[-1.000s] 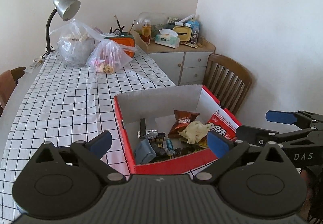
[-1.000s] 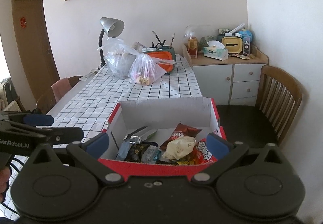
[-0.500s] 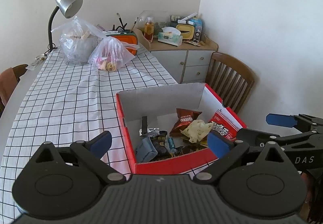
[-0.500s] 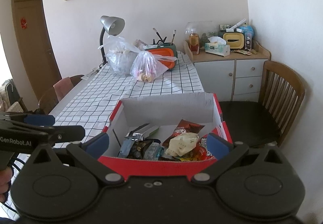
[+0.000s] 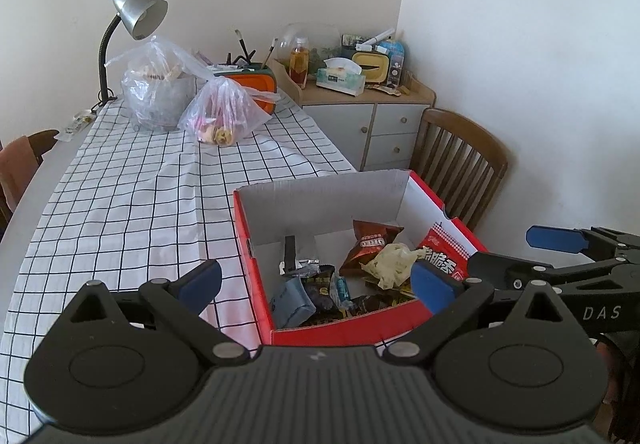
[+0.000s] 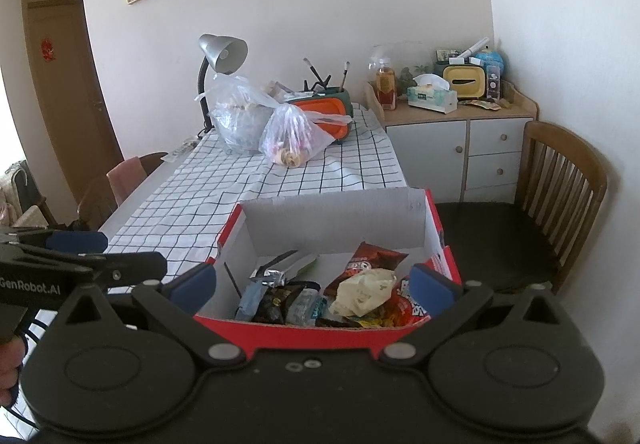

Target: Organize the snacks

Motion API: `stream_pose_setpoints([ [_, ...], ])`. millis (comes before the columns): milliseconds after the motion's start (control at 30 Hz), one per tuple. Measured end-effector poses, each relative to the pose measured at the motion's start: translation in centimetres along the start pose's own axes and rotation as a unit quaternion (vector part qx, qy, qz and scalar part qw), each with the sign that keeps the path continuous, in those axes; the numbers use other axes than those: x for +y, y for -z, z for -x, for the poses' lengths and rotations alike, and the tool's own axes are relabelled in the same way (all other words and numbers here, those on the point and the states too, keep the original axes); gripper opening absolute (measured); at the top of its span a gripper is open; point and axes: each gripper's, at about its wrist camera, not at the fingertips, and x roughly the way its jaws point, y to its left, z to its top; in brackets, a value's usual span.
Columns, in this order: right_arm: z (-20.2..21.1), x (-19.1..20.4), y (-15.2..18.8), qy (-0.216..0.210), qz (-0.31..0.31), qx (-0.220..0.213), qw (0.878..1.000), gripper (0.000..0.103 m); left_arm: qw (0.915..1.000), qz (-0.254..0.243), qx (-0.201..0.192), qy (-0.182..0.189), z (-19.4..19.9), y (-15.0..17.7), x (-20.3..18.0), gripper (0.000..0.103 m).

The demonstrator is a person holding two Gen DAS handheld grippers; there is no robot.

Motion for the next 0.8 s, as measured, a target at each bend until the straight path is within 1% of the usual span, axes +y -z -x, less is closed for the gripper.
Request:
stream_pose_setpoints([
  [233, -0.16, -0.01, -0.34, -0.005, 0.002, -0.003, 1.0, 0.103, 1.0, 0.004, -0.005, -0.006, 0.09, -0.22, 0.05, 0.102],
  [800, -0.31, -0.44, 0.18, -0.004, -0.002, 0.005, 1.0, 0.103, 0.9999, 0.012, 0.004, -0.004, -0.19, 0.11, -0.13, 0.102],
])
